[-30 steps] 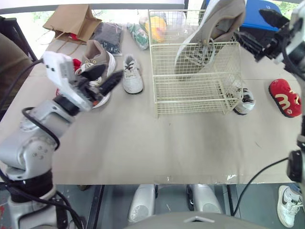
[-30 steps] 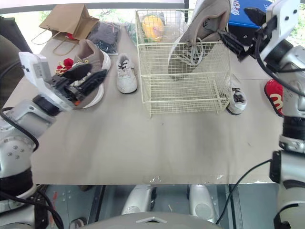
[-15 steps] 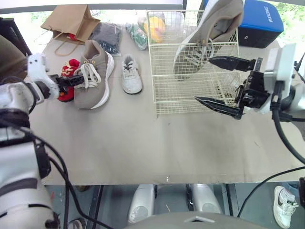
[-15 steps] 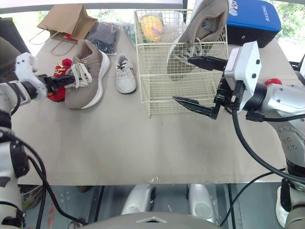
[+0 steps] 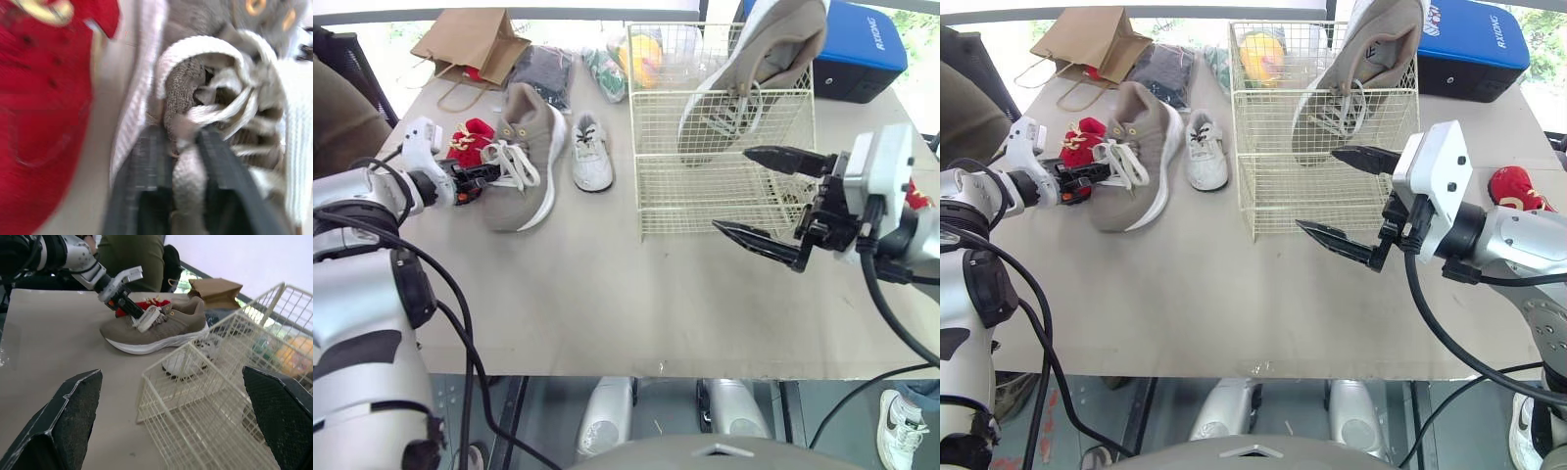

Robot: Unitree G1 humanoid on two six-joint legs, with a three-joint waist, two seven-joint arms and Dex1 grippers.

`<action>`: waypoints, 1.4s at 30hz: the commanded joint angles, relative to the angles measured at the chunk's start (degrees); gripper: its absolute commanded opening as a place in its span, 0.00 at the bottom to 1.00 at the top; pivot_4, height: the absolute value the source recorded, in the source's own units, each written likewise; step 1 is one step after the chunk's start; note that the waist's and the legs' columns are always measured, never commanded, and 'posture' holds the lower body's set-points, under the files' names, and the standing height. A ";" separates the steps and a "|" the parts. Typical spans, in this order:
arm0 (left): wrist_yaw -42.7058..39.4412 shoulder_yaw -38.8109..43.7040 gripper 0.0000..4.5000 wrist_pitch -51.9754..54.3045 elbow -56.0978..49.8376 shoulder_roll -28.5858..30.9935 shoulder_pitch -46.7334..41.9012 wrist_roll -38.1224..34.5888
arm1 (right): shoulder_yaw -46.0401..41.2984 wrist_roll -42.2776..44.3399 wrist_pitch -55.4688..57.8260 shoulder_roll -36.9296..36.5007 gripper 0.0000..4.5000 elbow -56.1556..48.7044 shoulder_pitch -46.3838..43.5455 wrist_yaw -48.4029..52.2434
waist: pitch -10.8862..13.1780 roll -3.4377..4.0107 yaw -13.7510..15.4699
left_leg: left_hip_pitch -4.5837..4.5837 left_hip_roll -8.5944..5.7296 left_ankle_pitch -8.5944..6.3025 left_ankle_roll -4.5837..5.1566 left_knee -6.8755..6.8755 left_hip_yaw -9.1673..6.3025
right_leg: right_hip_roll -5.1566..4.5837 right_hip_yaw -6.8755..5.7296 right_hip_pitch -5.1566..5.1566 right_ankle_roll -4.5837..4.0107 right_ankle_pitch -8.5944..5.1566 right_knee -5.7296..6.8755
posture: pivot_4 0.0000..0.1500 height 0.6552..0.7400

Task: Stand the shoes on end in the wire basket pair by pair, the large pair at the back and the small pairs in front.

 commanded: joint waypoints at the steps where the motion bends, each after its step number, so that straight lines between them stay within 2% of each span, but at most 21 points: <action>1: -5.08 3.84 0.01 5.61 -1.46 1.61 -1.53 -3.20 | -2.28 -0.15 -1.28 -0.26 1.00 -1.68 1.72 -1.03 | 0.00 0.00 -0.13 | 0.00 0.00 0.00 0.00 0.00 -0.01 | 0.01 -0.01 -0.01 0.00 0.00 0.00 | 1.00 1.00; 4: -3.78 8.13 0.01 11.43 -5.00 3.32 -3.79 -6.75 | -2.49 -1.47 -2.20 -0.05 1.00 -0.86 3.48 -1.08 | 0.06 -0.10 -0.51 | 0.00 0.01 0.00 0.00 0.00 -0.07 | 0.02 -0.07 -0.02 0.00 0.00 0.03 | 1.00 1.00; 7: 1.91 15.43 0.01 17.51 -14.56 3.85 -5.86 -12.84 | -3.27 -2.03 -3.18 0.65 1.00 0.57 4.36 -1.81 | 0.20 -0.38 -1.06 | -0.06 0.02 0.01 -0.01 0.00 -0.18 | 0.02 -0.15 -0.02 0.00 0.00 0.05 | 1.00 1.00; 10: 8.49 19.87 0.01 18.87 -32.86 -0.03 -1.68 -16.49 | -3.73 -3.34 -4.15 0.82 1.00 1.62 4.71 -1.96 | 0.19 -0.45 -1.46 | -0.09 0.03 0.11 -0.20 0.03 -0.24 | 0.01 -0.19 -0.01 0.00 0.00 0.06 | 1.00 1.00; 13: 20.07 26.24 0.01 19.90 -50.90 -8.29 -1.84 -21.76 | -5.04 -4.34 -5.20 1.17 1.00 2.72 5.90 -2.35 | 0.18 -0.44 -1.01 | -0.08 0.03 0.15 -0.26 -0.01 -0.21 | -0.05 -0.18 -0.01 0.00 0.00 0.05 | 1.00 1.00; 16: 29.46 21.60 0.01 3.97 -67.94 -21.08 -1.12 -17.99 | -7.60 -5.24 -6.05 1.78 1.00 3.29 7.97 -3.56 | 0.18 -0.45 0.19 | -0.08 -0.01 0.15 -0.26 0.12 -0.20 | -0.12 -0.22 0.02 0.00 0.00 -0.02 | 1.00 1.00; 20: 30.14 10.17 0.01 -15.53 -76.19 -32.46 1.52 -10.52 | -10.99 -6.83 -7.22 2.67 1.00 3.14 10.19 -5.52 | 0.16 -0.44 0.37 | -0.04 -0.05 0.15 -0.27 0.16 -0.08 | -0.15 -0.14 0.06 0.00 0.01 -0.06 | 1.00 1.00; 22: 33.72 6.23 0.01 -25.55 -74.34 -38.11 2.08 -5.99 | -13.24 -6.09 -7.54 3.94 1.00 2.21 11.36 -7.28 | 0.15 -0.44 0.60 | -0.02 -0.06 0.15 -0.27 0.12 -0.04 | -0.15 -0.11 0.06 0.00 0.01 -0.09 | 1.00 1.00; 25: 36.45 -0.39 0.01 -42.14 -68.44 -43.30 3.39 2.86 | -15.97 -4.49 -7.32 5.02 1.00 -0.20 13.49 -8.97 | 0.15 -0.44 0.49 | -0.02 -0.07 0.15 -0.26 0.13 0.01 | -0.16 -0.09 0.08 0.00 0.01 -0.13 | 1.00 1.00; 30: 52.27 -8.97 0.01 -66.94 -50.01 -47.32 1.31 21.27 | -19.01 -2.22 -6.27 5.34 1.00 -4.41 15.78 -13.32 | 0.11 -0.35 0.10 | 0.07 -0.07 0.09 -0.15 0.10 0.08 | -0.15 -0.01 0.11 0.00 0.01 -0.15 | 1.00 1.00; 34: 70.52 -11.57 0.01 -75.57 -32.77 -46.46 -4.44 32.04 | -20.39 -0.37 -5.66 4.66 1.00 -7.12 17.29 -16.16 | 0.12 -0.36 0.20 | 0.05 -0.10 0.00 0.00 0.11 0.06 | -0.14 -0.03 0.11 0.01 0.02 -0.14 | 1.00 1.00; 36: 76.21 -14.00 0.01 -78.75 -24.92 -45.81 -6.89 36.07 | -20.98 0.44 -5.43 4.39 1.00 -8.10 18.14 -17.42 | 0.12 -0.36 0.19 | 0.03 -0.12 -0.01 0.02 0.11 0.06 | -0.16 -0.03 0.11 0.02 0.02 -0.15 | 1.00 1.00; 40: 79.76 -16.39 0.01 -81.87 -15.60 -45.49 -8.34 38.14 | -21.84 2.10 -5.33 3.66 1.00 -9.47 19.30 -19.42 | 0.12 -0.36 0.27 | 0.02 -0.12 -0.01 0.03 0.08 0.06 | -0.17 -0.06 0.11 0.04 0.01 -0.17 | 1.00 1.00; 42: 77.70 -17.07 0.01 -83.49 -13.35 -45.90 -7.55 37.39 | -22.28 2.91 -5.46 3.26 1.00 -9.83 19.86 -20.24 | 0.11 -0.36 0.46 | 0.03 -0.12 0.01 -0.01 0.09 0.06 | -0.18 -0.08 0.11 0.04 0.01 -0.15 | 1.00 1.00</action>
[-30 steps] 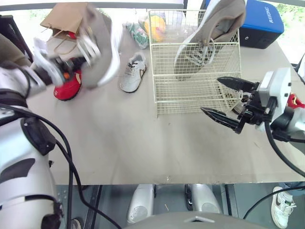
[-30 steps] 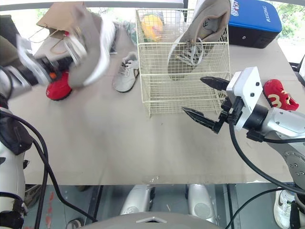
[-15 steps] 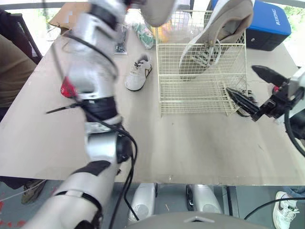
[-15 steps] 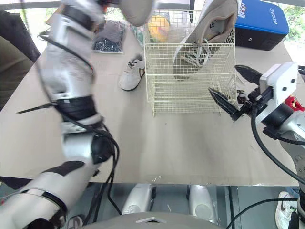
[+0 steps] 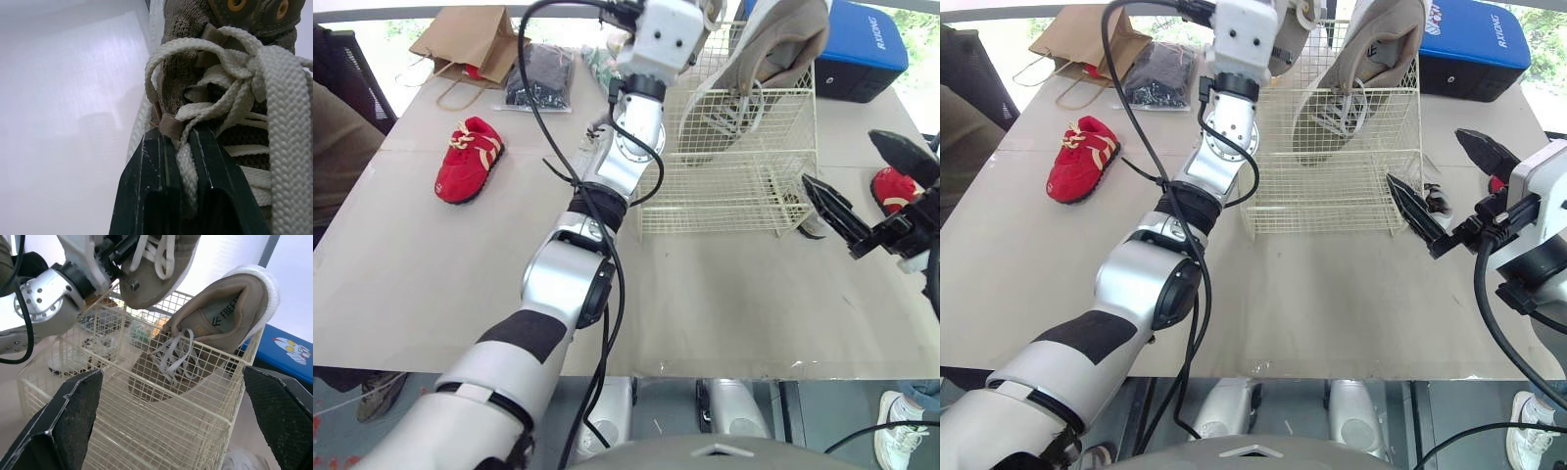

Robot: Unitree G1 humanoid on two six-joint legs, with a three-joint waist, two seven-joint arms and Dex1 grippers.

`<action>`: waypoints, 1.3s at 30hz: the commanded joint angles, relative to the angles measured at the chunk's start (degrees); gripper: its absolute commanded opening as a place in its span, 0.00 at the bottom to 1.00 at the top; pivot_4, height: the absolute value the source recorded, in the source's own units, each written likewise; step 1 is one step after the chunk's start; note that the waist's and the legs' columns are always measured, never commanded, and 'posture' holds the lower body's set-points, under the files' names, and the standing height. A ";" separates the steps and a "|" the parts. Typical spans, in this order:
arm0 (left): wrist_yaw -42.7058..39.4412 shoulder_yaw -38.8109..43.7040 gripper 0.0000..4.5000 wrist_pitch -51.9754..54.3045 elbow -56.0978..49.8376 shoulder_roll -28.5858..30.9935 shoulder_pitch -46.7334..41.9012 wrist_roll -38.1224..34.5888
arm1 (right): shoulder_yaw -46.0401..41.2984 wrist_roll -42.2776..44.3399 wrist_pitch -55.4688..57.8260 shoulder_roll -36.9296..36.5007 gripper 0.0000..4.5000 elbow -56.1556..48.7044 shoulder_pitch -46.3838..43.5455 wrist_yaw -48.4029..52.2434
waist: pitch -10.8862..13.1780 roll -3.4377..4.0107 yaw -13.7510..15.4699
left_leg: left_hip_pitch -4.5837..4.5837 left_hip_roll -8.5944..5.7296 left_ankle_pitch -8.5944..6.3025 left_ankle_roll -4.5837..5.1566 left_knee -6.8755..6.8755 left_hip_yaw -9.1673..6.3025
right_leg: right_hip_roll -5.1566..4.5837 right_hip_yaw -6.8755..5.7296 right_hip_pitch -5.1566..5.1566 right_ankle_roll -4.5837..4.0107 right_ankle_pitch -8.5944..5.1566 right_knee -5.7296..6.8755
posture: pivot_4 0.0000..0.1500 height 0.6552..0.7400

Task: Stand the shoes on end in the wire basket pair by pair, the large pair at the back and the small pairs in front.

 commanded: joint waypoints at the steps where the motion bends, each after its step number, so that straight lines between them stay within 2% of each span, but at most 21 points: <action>1: -5.78 -0.95 0.01 -3.98 1.71 -1.44 1.35 -2.90 | -3.30 1.60 -0.71 -0.88 1.00 -2.04 1.02 -1.52 | -0.01 0.01 0.22 | 0.00 0.00 0.00 0.00 0.00 0.00 | 0.00 0.00 0.00 0.00 0.00 0.01 | 1.00 1.00; 4: -15.10 0.03 0.01 -5.15 -1.54 -2.61 7.07 -9.05 | -3.85 2.05 -1.06 -1.11 1.00 -2.08 2.10 -1.77 | -0.16 0.13 0.62 | 0.19 0.00 -0.01 0.01 0.03 -0.01 | -0.02 -0.06 0.29 0.00 0.00 -0.03 | 1.00 1.00; 6: -18.38 0.68 0.01 -3.24 -6.41 -2.50 10.97 -12.07 | -3.94 2.24 -1.30 -1.34 1.00 -1.88 2.38 -1.87 | -0.30 0.33 1.03 | 0.32 0.01 -0.01 0.02 0.02 0.00 | -0.02 -0.05 0.42 0.00 -0.01 -0.06 | 1.00 1.00; 8: -22.26 1.56 0.24 0.59 -11.33 -2.45 14.69 -15.44 | -4.04 2.22 -1.56 -1.57 1.00 -1.44 2.71 -1.52 | -0.34 0.41 1.32 | 0.64 0.01 -0.02 0.04 0.01 0.02 | -0.02 -0.04 0.68 0.00 -0.01 -0.01 | 1.00 1.00; 10: -24.52 2.07 0.41 4.22 -15.68 -2.20 17.77 -17.14 | -3.89 1.98 -1.83 -1.73 1.00 -0.89 2.79 -1.15 | -0.37 0.45 1.27 | 1.10 0.02 -0.03 0.06 -0.06 0.01 | -0.01 -0.06 1.13 0.02 -0.04 -0.06 | 1.00 1.00; 12: -28.95 2.33 0.63 8.88 -23.06 -1.44 21.80 -20.48 | -3.10 1.69 -2.23 -1.97 1.00 0.13 2.19 -0.61 | -0.49 0.51 1.15 | 1.20 0.03 -0.04 0.06 -0.06 0.01 | -0.01 -0.04 1.25 0.02 -0.05 -0.08 | 1.00 1.00; 13: -29.80 2.63 0.69 11.23 -26.65 -0.90 23.37 -21.13 | -2.67 1.50 -2.43 -2.09 1.00 0.54 1.93 -0.33 | -0.49 0.52 1.10 | 1.21 0.02 -0.04 0.06 -0.03 0.01 | -0.01 -0.03 1.25 0.02 -0.04 -0.07 | 1.00 1.00; 14: -30.97 2.95 0.82 13.54 -30.02 -0.32 24.79 -22.15 | -2.27 1.26 -2.61 -2.20 1.00 0.93 1.68 -0.08 | -0.50 0.52 1.07 | 1.22 0.03 -0.04 0.06 -0.03 0.01 | -0.01 -0.03 1.25 0.02 -0.04 -0.05 | 1.00 1.00; 16: -34.41 3.65 0.98 19.17 -37.34 0.88 28.08 -25.76 | -1.62 0.80 -2.99 -2.25 1.00 1.79 1.22 0.45 | -0.50 0.53 0.89 | 1.23 0.04 -0.04 0.06 -0.03 -0.01 | 0.02 -0.03 1.24 0.02 -0.04 -0.03 | 1.00 1.00; 20: -44.24 3.77 0.98 30.31 -51.28 5.39 33.25 -34.21 | 0.46 -0.77 -3.50 -2.00 1.00 3.91 -0.37 1.45 | -0.50 0.54 0.08 | 1.19 0.06 -0.03 0.05 -0.05 -0.02 | 0.04 -0.02 1.22 0.02 -0.05 -0.08 | 1.00 1.00; 21: -48.15 3.45 0.98 34.09 -52.33 7.55 31.29 -36.09 | 1.15 -1.13 -3.58 -2.04 1.00 4.26 -0.80 1.71 | -0.48 0.55 -0.11 | 1.19 0.06 -0.03 0.05 -0.05 -0.03 | 0.03 -0.03 1.22 0.02 -0.05 -0.08 | 1.00 1.00; 23: -52.01 2.80 0.98 39.60 -52.72 11.92 26.86 -35.17 | 2.00 -1.55 -3.78 -2.06 1.00 4.66 -1.28 2.16 | -0.45 0.51 0.08 | 1.08 0.05 -0.04 0.06 -0.03 -0.10 | 0.03 -0.09 1.17 0.02 -0.05 -0.10 | 1.00 1.00; 25: -55.84 2.48 0.98 51.69 -52.96 16.21 21.29 -36.90 | 2.57 -2.12 -3.99 -2.06 1.00 4.96 -1.55 2.60 | -0.44 0.50 -0.04 | 1.02 0.04 -0.04 0.06 -0.02 -0.18 | 0.06 -0.16 1.17 0.02 -0.05 -0.14 | 1.00 1.00; 26: -60.75 1.73 0.98 57.35 -52.71 18.58 18.31 -39.11 | 2.80 -2.28 -4.01 -2.03 1.00 5.06 -1.73 2.69 | -0.44 0.51 -0.20 | 1.00 0.04 -0.04 0.06 -0.03 -0.20 | 0.06 -0.18 1.17 0.02 -0.05 -0.15 | 1.00 1.00; 30: -68.44 0.35 0.98 66.09 -45.18 21.44 7.41 -39.85 | 3.33 -2.75 -4.04 -1.79 1.00 5.14 -2.14 2.86 | -0.42 0.60 -0.35 | 0.99 0.03 -0.04 0.06 -0.17 -0.21 | 0.06 -0.18 1.16 0.05 -0.08 -0.33 | 1.00 1.00; 33: -73.03 -2.38 0.98 64.88 -30.32 20.10 -3.37 -36.37 | 3.26 -2.85 -4.14 -1.57 1.00 4.61 -1.61 3.17 | -0.37 0.60 -0.35 | 0.97 0.03 -0.04 0.06 -0.16 -0.26 | 0.06 -0.25 1.16 0.06 -0.09 -0.31 | 1.00 1.00; 36: -72.01 -3.96 0.98 55.49 -13.93 16.84 -12.16 -31.31 | 2.43 -2.97 -4.45 -1.75 1.00 3.61 -0.24 3.81 | -0.27 0.52 -0.17 | 0.86 0.01 -0.04 0.07 -0.10 -0.35 | 0.07 -0.35 1.16 0.07 -0.10 -0.33 | 1.00 1.00; 39: -71.28 -6.23 0.84 44.46 -3.57 14.69 -15.31 -25.78 | 0.84 -3.13 -4.43 -1.47 1.00 2.14 1.65 3.05 | -0.26 0.54 -0.21 | 0.83 0.01 -0.05 0.08 -0.21 -0.32 | 0.04 -0.32 1.16 0.08 -0.11 -0.50 | 1.00 1.00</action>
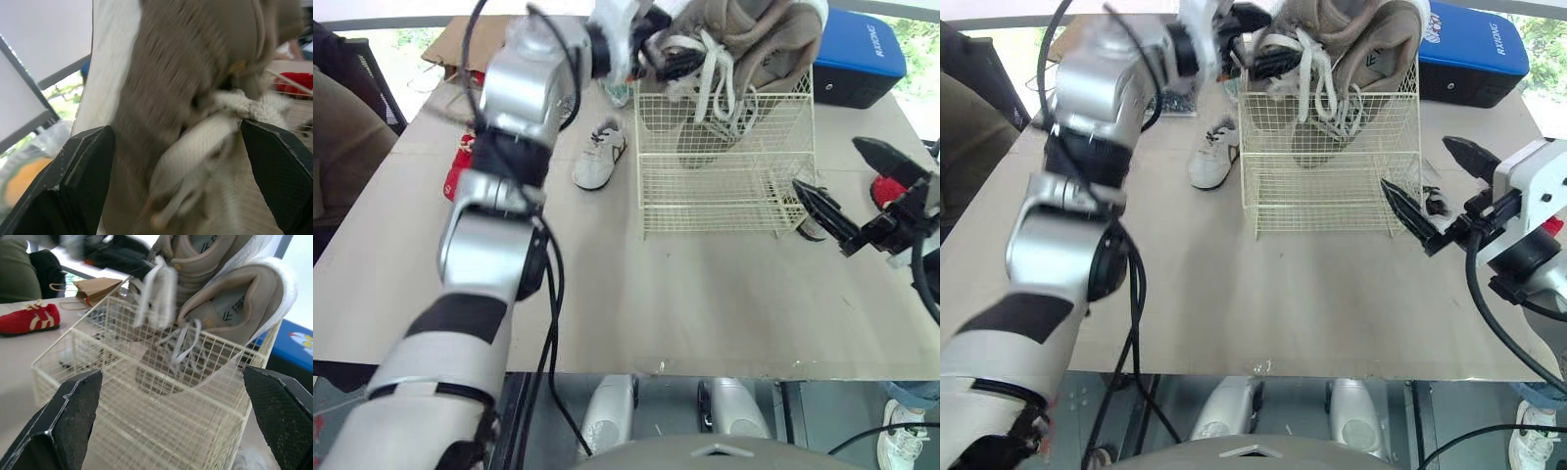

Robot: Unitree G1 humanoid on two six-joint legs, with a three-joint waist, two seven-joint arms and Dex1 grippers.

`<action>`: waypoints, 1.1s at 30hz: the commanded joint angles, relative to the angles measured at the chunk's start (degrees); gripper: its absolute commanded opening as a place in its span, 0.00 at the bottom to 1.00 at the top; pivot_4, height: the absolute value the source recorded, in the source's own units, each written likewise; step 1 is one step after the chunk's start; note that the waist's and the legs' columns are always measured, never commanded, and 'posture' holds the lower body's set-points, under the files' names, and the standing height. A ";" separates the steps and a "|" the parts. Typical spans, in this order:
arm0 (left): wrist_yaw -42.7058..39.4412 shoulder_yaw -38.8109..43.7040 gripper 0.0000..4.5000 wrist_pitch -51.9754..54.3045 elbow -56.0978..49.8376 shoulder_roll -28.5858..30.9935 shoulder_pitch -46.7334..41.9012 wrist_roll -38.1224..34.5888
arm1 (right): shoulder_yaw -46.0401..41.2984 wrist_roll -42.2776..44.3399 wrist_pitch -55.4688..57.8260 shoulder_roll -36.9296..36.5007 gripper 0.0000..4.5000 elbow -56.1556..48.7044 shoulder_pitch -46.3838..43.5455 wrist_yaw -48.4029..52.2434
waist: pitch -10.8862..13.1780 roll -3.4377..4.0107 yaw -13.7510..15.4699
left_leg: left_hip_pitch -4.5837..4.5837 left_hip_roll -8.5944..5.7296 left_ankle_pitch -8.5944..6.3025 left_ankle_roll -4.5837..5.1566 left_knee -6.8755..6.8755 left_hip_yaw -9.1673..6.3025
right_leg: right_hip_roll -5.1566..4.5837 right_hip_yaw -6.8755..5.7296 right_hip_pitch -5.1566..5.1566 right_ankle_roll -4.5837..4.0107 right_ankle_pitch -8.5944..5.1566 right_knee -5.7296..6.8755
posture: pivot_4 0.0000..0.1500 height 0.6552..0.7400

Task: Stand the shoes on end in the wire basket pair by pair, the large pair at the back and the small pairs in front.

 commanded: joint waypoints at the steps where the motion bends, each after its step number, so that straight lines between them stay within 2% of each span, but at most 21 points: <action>1: 0.49 -1.73 0.74 -11.77 9.57 -1.99 -2.20 5.48 | -3.72 -0.12 -1.18 0.16 1.00 -3.47 1.74 -0.91 | 0.00 0.00 0.13 | 0.00 0.00 0.00 0.00 -0.05 -0.01 | 0.00 -0.02 0.00 0.00 0.00 -0.06 | 1.00 1.00; 3: 0.03 -0.14 0.54 -11.31 10.67 -2.43 -0.93 5.06 | -4.99 0.11 -0.95 0.45 1.00 -5.07 3.55 -1.90 | 0.00 0.00 0.20 | 0.00 0.01 0.00 0.00 -0.11 -0.03 | 0.00 -0.04 -0.01 0.00 0.00 -0.08 | 1.00 1.00; 5: 1.69 3.06 0.38 -6.81 9.53 -2.55 0.70 3.03 | -5.93 0.51 -0.84 0.72 1.00 -6.41 4.94 -2.88 | 0.00 0.00 0.25 | -0.03 0.01 0.00 0.00 -0.12 -0.03 | -0.02 -0.04 -0.01 0.00 0.00 -0.11 | 1.00 1.00; 7: 4.04 6.69 0.19 1.25 3.87 -2.45 3.75 -0.04 | -6.54 0.96 -0.75 0.98 1.00 -7.43 6.04 -3.59 | 0.00 0.00 0.10 | -0.02 0.01 0.00 0.00 -0.02 -0.01 | -0.03 -0.03 0.02 0.01 0.01 -0.04 | 1.00 1.00; 10: 9.14 11.06 0.11 14.54 -5.59 -2.11 8.71 -3.47 | -5.98 0.88 -0.86 1.40 1.00 -8.01 6.73 -4.40 | -0.01 0.00 -0.08 | 0.12 0.02 0.00 0.01 0.03 -0.01 | -0.04 0.01 0.05 0.02 0.00 0.22 | 1.00 1.00; 13: 15.82 15.43 0.10 26.45 -14.33 -3.08 13.79 -6.66 | -4.25 0.38 -1.02 1.60 1.00 -7.34 5.77 -4.89 | -0.08 0.03 -0.38 | 0.23 0.03 0.00 0.00 0.07 0.03 | -0.02 0.09 0.05 0.02 -0.01 0.33 | 1.00 1.00; 16: 19.46 16.53 0.10 32.55 -22.60 -4.96 17.10 -8.48 | -3.00 0.00 -1.02 1.23 1.00 -6.32 4.58 -4.47 | -0.15 0.08 -0.83 | 0.30 0.04 0.00 0.00 0.06 0.07 | 0.00 0.17 0.05 0.02 -0.01 0.36 | 1.00 1.00; 22: 25.49 18.92 0.09 46.37 -30.60 -7.56 22.78 -11.76 | -1.56 -0.34 -0.97 0.62 1.00 -4.79 2.45 -3.56 | -0.25 0.13 -0.85 | 0.30 0.02 0.00 0.00 0.05 0.09 | 0.00 0.18 0.06 0.02 -0.01 0.31 | 1.00 1.00; 25: 31.05 26.01 0.09 47.32 -29.72 -8.72 20.88 -14.04 | -1.02 -0.17 -0.80 0.76 1.00 -4.26 1.71 -3.53 | -0.33 0.14 -0.76 | 0.30 0.02 0.00 0.00 0.04 0.08 | 0.00 0.17 0.06 0.02 -0.01 0.29 | 1.00 1.00; 29: 31.03 29.43 0.09 48.85 -24.35 -8.32 15.76 -17.51 | 1.21 -1.10 0.17 0.71 1.00 -2.34 -0.03 -3.77 | -0.35 0.15 -1.21 | 0.32 0.02 0.00 0.00 0.05 0.10 | 0.01 0.18 0.06 0.03 -0.01 0.31 | 1.00 1.00; 33: 37.34 36.94 0.09 56.11 -23.60 -12.65 15.00 -21.75 | 3.00 -0.69 1.36 0.79 1.00 -0.73 -3.14 -5.02 | -0.36 0.17 -1.30 | 0.32 0.02 0.00 0.00 -0.03 0.09 | 0.00 0.18 0.05 0.03 -0.02 0.24 | 1.00 1.00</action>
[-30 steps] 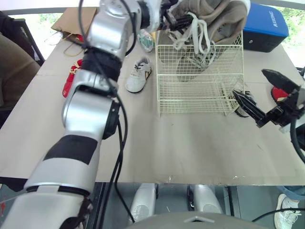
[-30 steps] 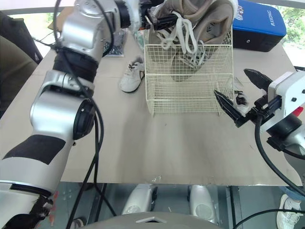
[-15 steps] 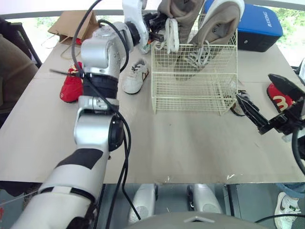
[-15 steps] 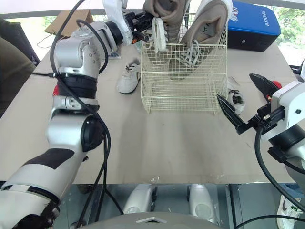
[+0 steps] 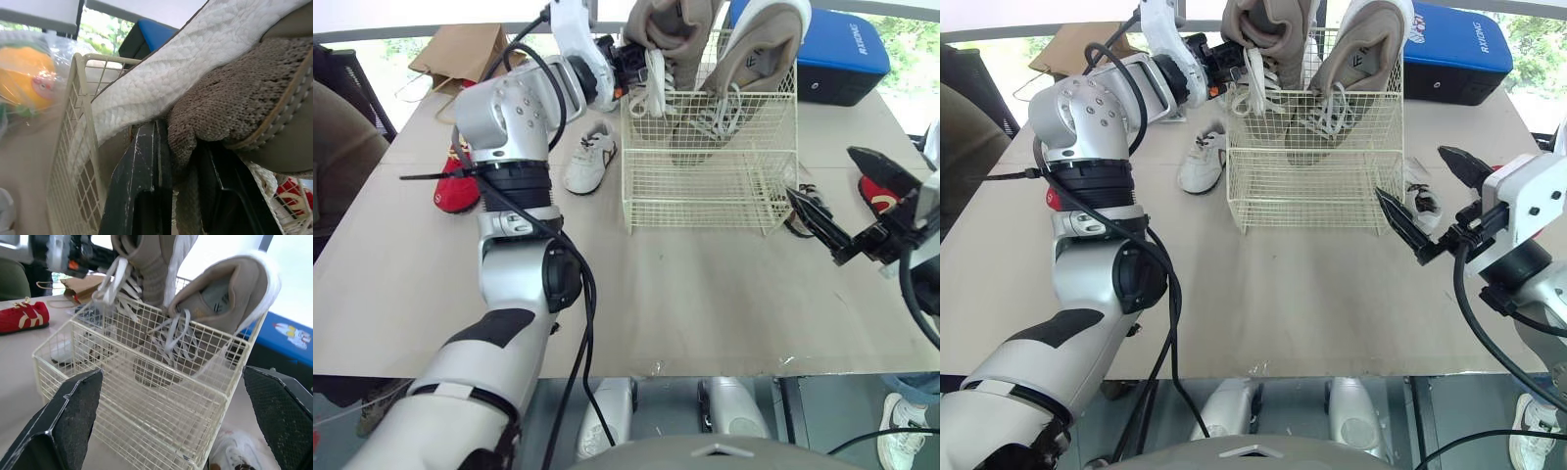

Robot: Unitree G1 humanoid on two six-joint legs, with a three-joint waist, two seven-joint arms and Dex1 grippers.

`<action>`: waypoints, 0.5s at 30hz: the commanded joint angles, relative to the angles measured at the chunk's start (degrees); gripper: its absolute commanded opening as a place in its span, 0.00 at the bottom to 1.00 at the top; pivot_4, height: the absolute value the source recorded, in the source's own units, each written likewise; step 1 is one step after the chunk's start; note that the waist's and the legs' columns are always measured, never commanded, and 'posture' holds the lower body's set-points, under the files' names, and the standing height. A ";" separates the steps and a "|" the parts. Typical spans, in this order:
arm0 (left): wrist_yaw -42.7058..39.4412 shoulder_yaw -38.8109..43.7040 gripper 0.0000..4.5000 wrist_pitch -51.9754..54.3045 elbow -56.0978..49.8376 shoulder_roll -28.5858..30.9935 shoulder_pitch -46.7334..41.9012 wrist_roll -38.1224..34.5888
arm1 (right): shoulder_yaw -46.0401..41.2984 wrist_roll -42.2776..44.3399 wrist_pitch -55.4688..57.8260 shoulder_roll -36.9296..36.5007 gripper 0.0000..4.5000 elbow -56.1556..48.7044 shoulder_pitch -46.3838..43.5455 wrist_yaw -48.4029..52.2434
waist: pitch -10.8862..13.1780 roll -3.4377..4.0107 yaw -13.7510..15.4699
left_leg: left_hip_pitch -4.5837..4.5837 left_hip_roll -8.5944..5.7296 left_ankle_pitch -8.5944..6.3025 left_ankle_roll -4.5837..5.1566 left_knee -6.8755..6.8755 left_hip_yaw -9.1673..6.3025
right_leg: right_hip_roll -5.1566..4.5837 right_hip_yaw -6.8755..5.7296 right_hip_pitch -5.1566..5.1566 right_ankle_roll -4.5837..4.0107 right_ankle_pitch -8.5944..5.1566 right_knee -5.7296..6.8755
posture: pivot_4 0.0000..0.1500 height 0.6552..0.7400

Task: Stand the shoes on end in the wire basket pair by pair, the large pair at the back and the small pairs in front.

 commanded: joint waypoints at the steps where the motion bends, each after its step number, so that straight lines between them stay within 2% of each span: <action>1: 4.42 3.87 0.09 8.04 3.05 -3.43 2.05 -3.46 | 1.03 -1.20 1.11 -0.44 1.00 0.51 -3.35 -2.53 | 0.00 0.00 0.05 | 0.00 0.00 0.00 0.00 -0.01 -0.01 | 0.00 0.00 0.00 0.00 0.00 -0.03 | 1.00 1.00; 6: 0.63 -8.10 0.09 9.11 -4.47 1.09 10.29 -0.74 | 3.89 -2.59 4.83 -0.26 1.00 2.95 -9.57 -6.74 | -0.09 0.11 0.02 | -0.02 -0.01 0.04 -0.08 -0.08 0.04 | -0.02 0.05 -0.01 -0.01 0.01 -0.13 | 1.00 1.00; 10: -6.68 -17.18 0.09 0.44 -11.38 5.71 14.72 0.59 | 6.41 -4.44 4.87 0.56 1.00 3.40 -11.02 -6.51 | -0.36 0.37 -0.15 | 0.12 0.00 0.12 -0.22 -0.40 0.10 | 0.00 0.16 -0.01 -0.02 0.01 -0.31 | 1.00 1.00; 11: -7.26 -17.08 0.31 -1.24 -11.89 6.42 14.84 0.66 | 6.84 -4.49 4.84 0.96 1.00 3.68 -11.62 -6.50 | -0.39 0.42 -0.08 | 0.15 0.00 0.13 -0.24 -0.49 0.14 | -0.01 0.19 -0.01 -0.02 0.01 -0.37 | 1.00 1.00; 12: -8.12 -17.43 0.38 -3.26 -12.56 7.40 15.12 1.10 | 7.22 -4.68 4.80 1.25 1.00 3.97 -12.16 -6.39 | -0.41 0.46 -0.01 | 0.15 0.00 0.14 -0.24 -0.53 0.15 | -0.02 0.19 -0.01 -0.02 0.01 -0.42 | 1.00 1.00; 15: -11.23 -17.22 0.69 -6.80 -15.11 9.56 16.29 0.46 | 8.09 -5.42 4.78 1.67 1.00 5.23 -13.73 -5.78 | -0.39 0.43 0.19 | 0.14 0.00 0.06 -0.10 -0.52 0.15 | -0.02 0.18 -0.01 -0.02 0.01 -0.41 | 1.00 1.00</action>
